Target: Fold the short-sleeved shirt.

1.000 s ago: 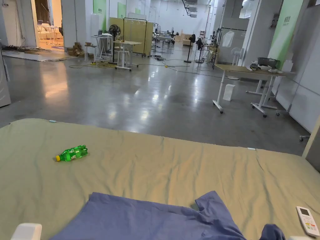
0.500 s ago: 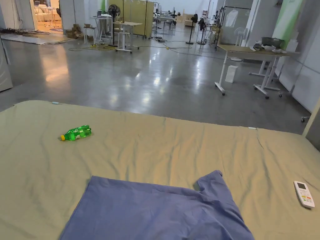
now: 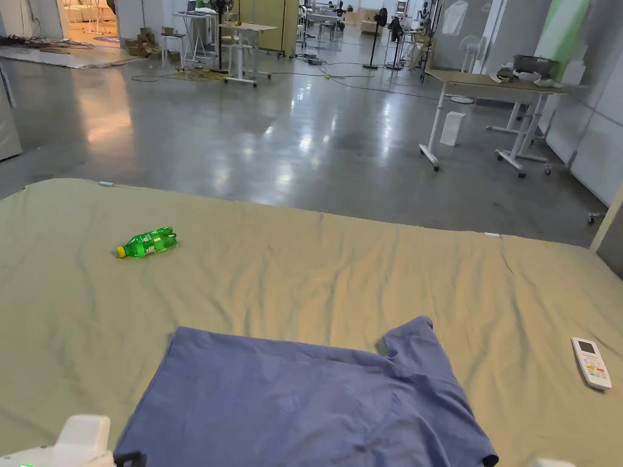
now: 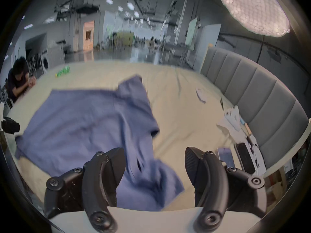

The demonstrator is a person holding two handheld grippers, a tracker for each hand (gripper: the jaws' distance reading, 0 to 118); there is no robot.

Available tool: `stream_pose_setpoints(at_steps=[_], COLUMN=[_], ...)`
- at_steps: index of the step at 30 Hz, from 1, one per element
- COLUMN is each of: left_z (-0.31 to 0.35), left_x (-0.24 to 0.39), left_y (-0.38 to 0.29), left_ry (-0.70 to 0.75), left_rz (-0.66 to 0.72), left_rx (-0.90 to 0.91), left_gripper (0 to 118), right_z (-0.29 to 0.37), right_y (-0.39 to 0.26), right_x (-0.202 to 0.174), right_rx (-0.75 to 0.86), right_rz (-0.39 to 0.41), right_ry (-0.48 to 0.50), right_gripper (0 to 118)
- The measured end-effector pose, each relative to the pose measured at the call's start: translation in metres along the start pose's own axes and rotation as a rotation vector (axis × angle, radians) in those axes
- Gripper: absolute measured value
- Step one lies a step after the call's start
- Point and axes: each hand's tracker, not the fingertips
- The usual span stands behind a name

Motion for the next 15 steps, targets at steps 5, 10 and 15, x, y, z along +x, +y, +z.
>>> stream_pose_setpoints(at_steps=[5, 10, 15], left_z=[0.023, 0.048, 0.069], left_x=[0.025, 0.053, 0.074], left_y=[0.041, 0.067, 0.076], left_ry=[-0.007, 0.029, 0.075], left_rz=[-0.021, 0.004, -0.022], left_rx=[0.241, 0.435, 0.558], left_gripper=[68, 65, 17], right_z=[-0.003, 0.005, 0.004], right_y=[0.037, 0.063, 0.071], right_x=[-0.017, -0.039, -0.055], right_rx=[0.223, 0.400, 0.463], right_rz=[-0.074, -0.104, -0.078], right_ry=[0.013, 0.010, 0.004], right_gripper=[77, 71, 17])
